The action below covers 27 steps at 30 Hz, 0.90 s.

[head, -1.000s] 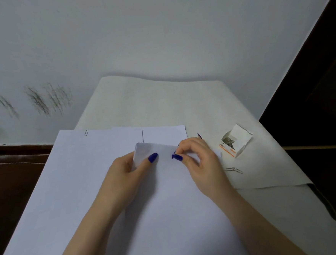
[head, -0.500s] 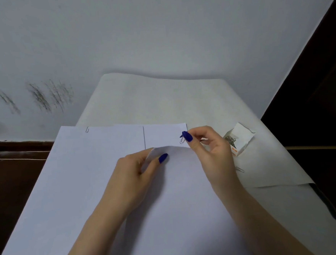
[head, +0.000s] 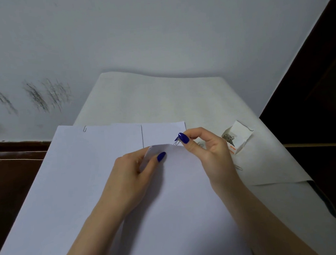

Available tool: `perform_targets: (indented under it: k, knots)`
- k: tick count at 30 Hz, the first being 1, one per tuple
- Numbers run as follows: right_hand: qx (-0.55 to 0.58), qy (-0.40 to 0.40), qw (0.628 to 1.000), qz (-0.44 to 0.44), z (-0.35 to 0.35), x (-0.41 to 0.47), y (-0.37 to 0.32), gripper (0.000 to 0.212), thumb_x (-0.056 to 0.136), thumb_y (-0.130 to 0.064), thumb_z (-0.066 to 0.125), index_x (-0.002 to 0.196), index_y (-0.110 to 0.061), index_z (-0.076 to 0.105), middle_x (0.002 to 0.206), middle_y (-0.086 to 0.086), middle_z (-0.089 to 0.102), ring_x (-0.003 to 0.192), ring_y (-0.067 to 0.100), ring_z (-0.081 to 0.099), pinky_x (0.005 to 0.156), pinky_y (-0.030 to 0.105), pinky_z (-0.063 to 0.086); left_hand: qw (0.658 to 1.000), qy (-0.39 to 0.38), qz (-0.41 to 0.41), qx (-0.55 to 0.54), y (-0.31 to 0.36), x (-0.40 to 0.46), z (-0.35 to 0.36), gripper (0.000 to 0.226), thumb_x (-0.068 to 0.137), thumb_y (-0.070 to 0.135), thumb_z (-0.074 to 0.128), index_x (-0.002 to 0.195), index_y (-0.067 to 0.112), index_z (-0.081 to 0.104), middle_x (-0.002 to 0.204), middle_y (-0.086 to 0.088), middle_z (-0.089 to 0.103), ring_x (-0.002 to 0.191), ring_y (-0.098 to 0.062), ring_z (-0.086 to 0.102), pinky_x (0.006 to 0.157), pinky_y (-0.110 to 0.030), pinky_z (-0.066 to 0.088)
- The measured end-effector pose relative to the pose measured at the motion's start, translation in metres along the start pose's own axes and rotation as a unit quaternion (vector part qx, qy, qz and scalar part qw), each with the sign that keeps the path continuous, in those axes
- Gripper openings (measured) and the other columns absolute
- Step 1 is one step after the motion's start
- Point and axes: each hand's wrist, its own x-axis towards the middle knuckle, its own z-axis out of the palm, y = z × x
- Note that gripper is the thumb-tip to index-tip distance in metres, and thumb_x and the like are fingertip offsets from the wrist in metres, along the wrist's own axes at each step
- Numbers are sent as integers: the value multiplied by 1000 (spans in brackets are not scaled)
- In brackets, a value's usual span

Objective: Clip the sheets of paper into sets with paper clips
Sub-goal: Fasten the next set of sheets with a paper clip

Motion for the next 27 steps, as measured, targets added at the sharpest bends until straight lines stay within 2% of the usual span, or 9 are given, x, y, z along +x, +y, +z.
perform_targets:
  k: [4,9,10,12,14,18,23,27]
  knots:
    - [-5,-18,1000,14,0,0,3,13,82,-18,70,73,-28,70,80,-8,68,92,21,58,83,26,41,1000,-1,2,12,-2,1,1,27,93,42,55,80,21,65,67,-7,63,50,-6,40,47,-17,32]
    - [-32,-13,999,-3,1,-1,2,15,83,-15,70,73,-26,70,75,-15,67,87,13,57,77,13,41,1000,5,6,2,-1,0,1,21,94,39,55,74,39,63,65,3,64,50,-5,45,47,-13,35]
    - [-58,-8,998,-23,2,-2,1,12,83,-15,70,74,-22,71,75,-16,67,86,10,57,80,15,41,1000,6,7,1,-1,0,1,24,93,39,55,71,43,62,61,6,62,50,-5,45,47,-12,35]
    - [-133,4,988,-76,3,-3,1,9,84,-15,69,76,-15,70,76,-17,66,83,4,58,96,32,40,1000,7,5,5,0,1,0,27,93,39,55,67,46,60,54,13,57,49,-5,45,46,-11,35]
    - [-195,15,974,-117,3,-4,0,10,85,-15,69,75,-14,69,80,-21,64,83,5,59,109,46,31,1000,10,5,11,-1,1,1,27,94,38,55,67,43,59,52,15,55,49,-5,45,46,-11,35]
    - [-271,20,950,-152,4,-4,2,10,85,-16,68,76,-18,71,78,-21,61,82,4,56,115,48,20,1000,6,10,16,-4,0,2,21,94,40,54,79,29,64,64,1,64,55,-13,50,49,-14,36]
    - [-275,12,948,-158,7,-6,3,12,86,-13,66,76,-20,70,74,-20,60,78,5,57,117,46,17,1000,16,18,4,-2,0,2,21,95,38,55,80,29,66,64,4,65,54,-11,51,47,-15,38]
    - [-179,5,976,-125,10,-8,2,15,89,-21,61,75,-25,64,75,-23,64,77,3,62,118,43,18,999,30,34,-9,6,-1,3,25,94,34,58,69,37,58,52,18,55,49,-4,46,45,-8,33]
